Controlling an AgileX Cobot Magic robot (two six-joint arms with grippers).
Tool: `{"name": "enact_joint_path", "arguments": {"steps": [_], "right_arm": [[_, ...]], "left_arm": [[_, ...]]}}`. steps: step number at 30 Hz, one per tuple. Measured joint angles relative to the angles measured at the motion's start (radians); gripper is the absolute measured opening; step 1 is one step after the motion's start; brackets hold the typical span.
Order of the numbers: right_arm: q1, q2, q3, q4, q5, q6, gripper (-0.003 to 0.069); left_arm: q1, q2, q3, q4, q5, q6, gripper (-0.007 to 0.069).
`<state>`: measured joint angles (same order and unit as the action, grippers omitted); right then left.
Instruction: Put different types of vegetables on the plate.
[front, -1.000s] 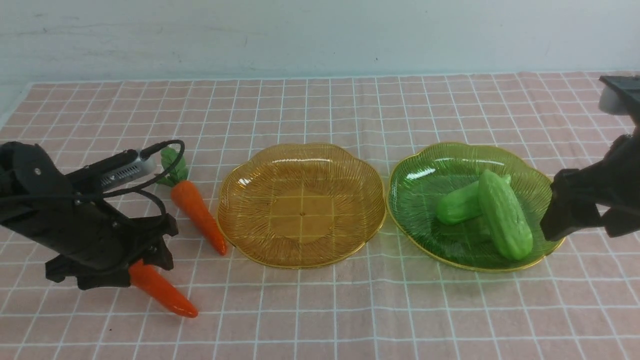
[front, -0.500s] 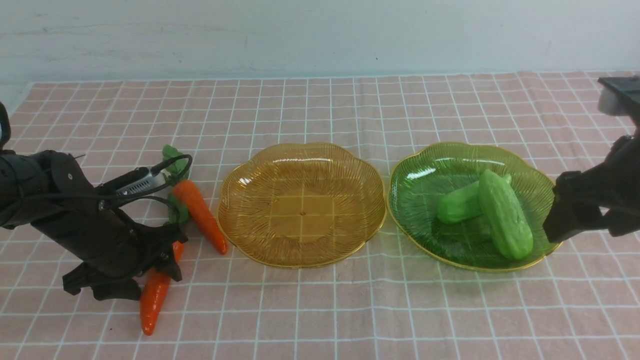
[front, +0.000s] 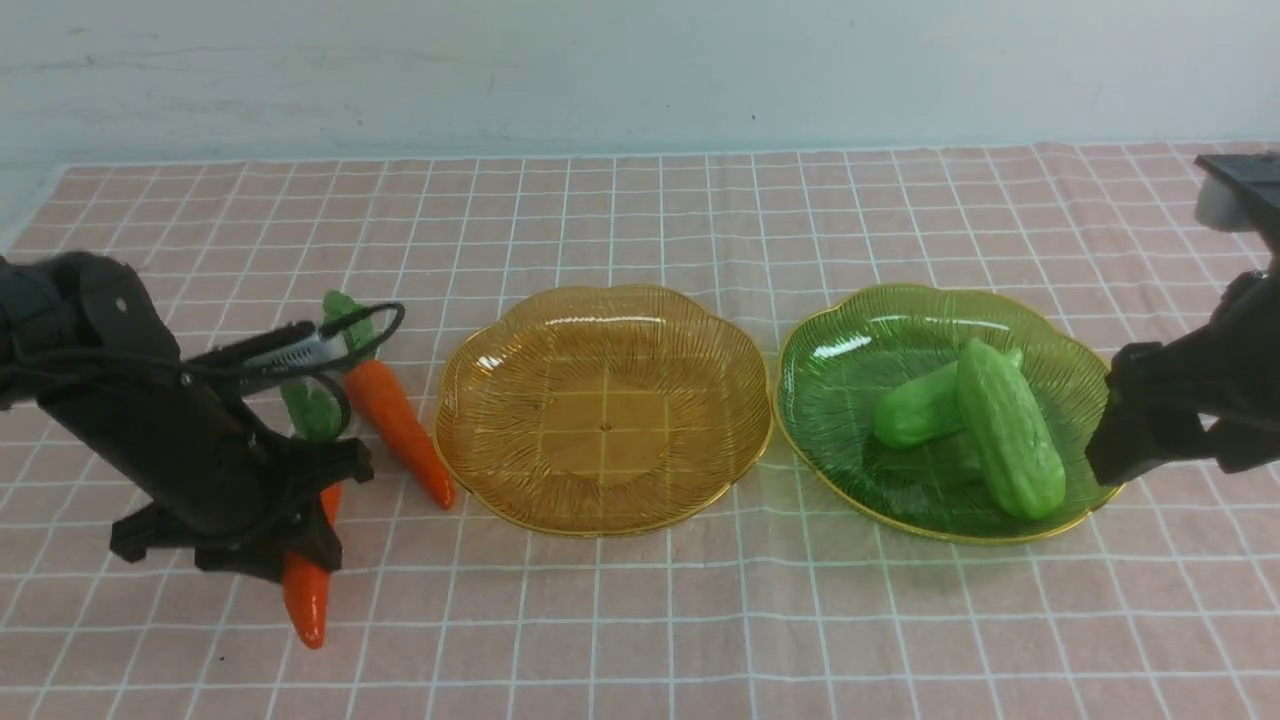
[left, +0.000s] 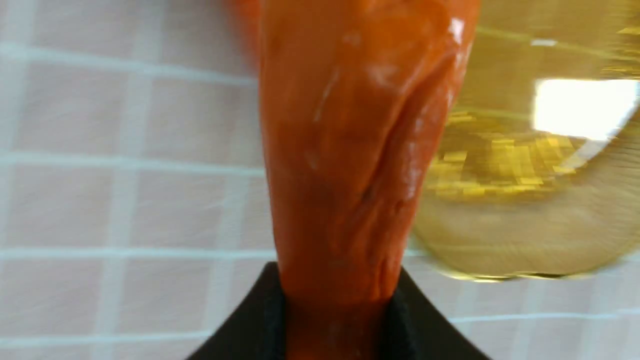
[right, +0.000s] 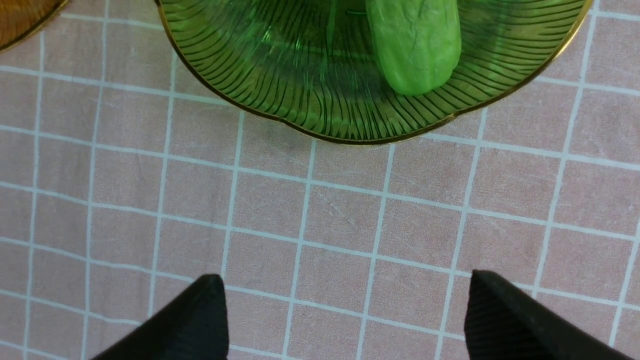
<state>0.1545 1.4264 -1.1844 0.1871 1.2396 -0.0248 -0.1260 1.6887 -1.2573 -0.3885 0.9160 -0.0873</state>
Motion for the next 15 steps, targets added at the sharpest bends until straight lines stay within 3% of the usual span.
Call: {"name": "enact_joint_path", "arguments": {"steps": [3, 8, 11, 15], "right_arm": [[0.0, 0.0, 0.0, 0.023, 0.0, 0.0, 0.0579], [0.0, 0.0, 0.0, 0.024, 0.0, -0.007, 0.0579], [0.0, 0.0, 0.0, 0.024, 0.0, -0.016, 0.0579], [0.0, 0.0, 0.0, 0.024, 0.0, -0.018, 0.0579]], "left_arm": [[-0.108, 0.098, -0.134, -0.026, 0.005, -0.009, 0.0168], [-0.175, 0.261, -0.307, -0.009, 0.007, -0.058, 0.0201], [-0.178, 0.343, -0.378, 0.012, 0.008, -0.07, 0.0274], [-0.171, 0.378, -0.399, 0.028, 0.012, -0.072, 0.0424]]}}
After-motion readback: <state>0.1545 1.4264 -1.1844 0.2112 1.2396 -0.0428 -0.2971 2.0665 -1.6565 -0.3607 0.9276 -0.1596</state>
